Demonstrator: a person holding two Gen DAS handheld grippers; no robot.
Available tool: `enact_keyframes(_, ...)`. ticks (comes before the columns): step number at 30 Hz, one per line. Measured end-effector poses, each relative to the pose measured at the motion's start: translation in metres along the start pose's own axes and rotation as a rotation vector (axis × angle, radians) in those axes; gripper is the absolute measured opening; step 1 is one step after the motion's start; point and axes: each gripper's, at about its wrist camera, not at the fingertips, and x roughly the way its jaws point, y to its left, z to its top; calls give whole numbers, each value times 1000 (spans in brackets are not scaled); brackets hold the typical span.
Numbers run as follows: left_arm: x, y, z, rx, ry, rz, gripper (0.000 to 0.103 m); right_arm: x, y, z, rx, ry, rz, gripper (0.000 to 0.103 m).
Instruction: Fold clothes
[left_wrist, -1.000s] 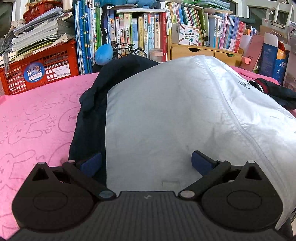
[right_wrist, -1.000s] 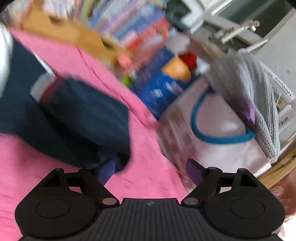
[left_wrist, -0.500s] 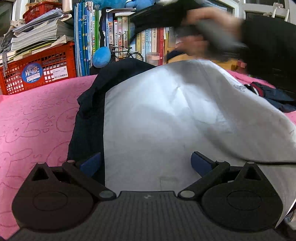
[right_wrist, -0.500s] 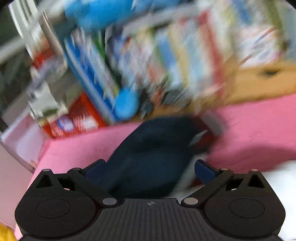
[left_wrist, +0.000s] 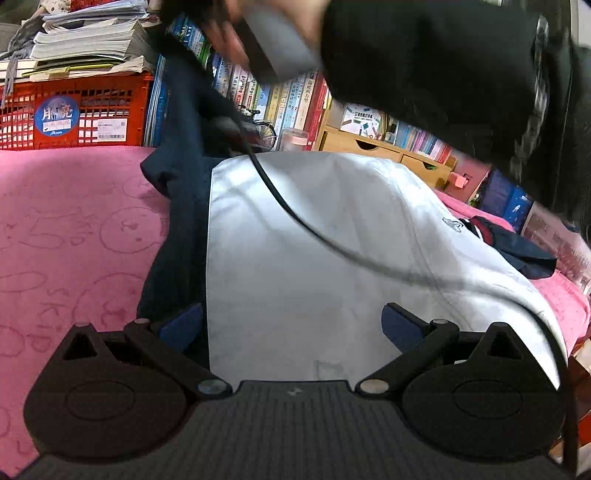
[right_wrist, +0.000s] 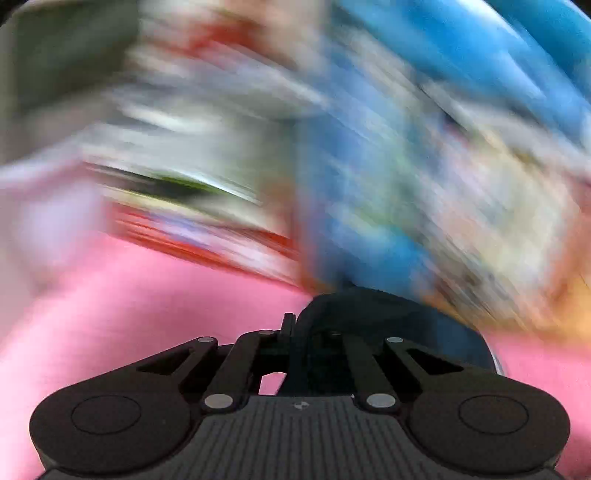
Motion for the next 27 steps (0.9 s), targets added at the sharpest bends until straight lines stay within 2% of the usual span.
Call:
enact_keyframes(1, 0, 0, 0, -1, 0, -1, 103, -15, 23, 8, -61, -41, 139, 8)
enact_keyframes(2, -1, 0, 0, -1, 0, -2, 103, -23, 46, 13, -99, -45, 267, 10)
enact_keyframes(3, -1, -1, 0, -2, -1, -3, 103, -29, 65, 14, -142, -36, 353, 14)
enact_keyframes(4, -1, -1, 0, -1, -1, -2, 103, -33, 83, 11, -195, -26, 399, 18)
enact_keyframes(5, -1, -1, 0, -1, -1, -2, 103, -34, 95, 4, -243, -19, 414, 36)
enact_keyframes(6, -1, -1, -1, 0, -1, -1, 103, -35, 97, -3, -273, -20, 418, 58)
enact_keyframes(7, -1, -1, -1, 0, 0, 0, 103, -37, 98, -11, -302, -21, 421, 69)
enact_keyframes(8, -1, -1, -1, 4, 1, 4, 103, -39, 91, -17, -308, -27, 385, 82)
enact_keyframes(9, -1, -2, -1, 7, 2, 7, 103, -42, 83, -22, -313, -33, 348, 85)
enact_keyframes(12, 1, -2, 0, 18, 7, 17, 103, -44, 25, -33, -248, -19, 147, 93)
enact_keyframes(14, 2, -1, 1, 21, 8, 19, 103, -44, -30, -41, -186, 1, -22, 94)
enact_keyframes(16, 4, -2, 1, 24, 9, 22, 103, -43, -87, -59, -150, 30, -255, 93)
enact_keyframes(17, 5, -2, 1, 26, 10, 23, 103, -44, -115, -73, -146, 56, -362, 90)
enact_keyframes(19, 5, -3, 2, 31, 13, 28, 103, -44, -163, -103, -131, 146, -506, 78)
enact_keyframes(20, 6, -3, 1, 35, 14, 30, 103, -47, -179, -119, -110, 194, -531, 66)
enact_keyframes(21, 5, -2, 1, 38, 15, 32, 103, -52, -193, -135, -73, 238, -520, 61)
enact_keyframes(24, 5, 0, 1, 46, 19, 36, 103, -90, -207, -168, 52, 231, -361, 59)
enact_keyframes(27, 6, -3, 0, 53, 21, 42, 103, -111, -181, -191, -13, 243, -279, 59)
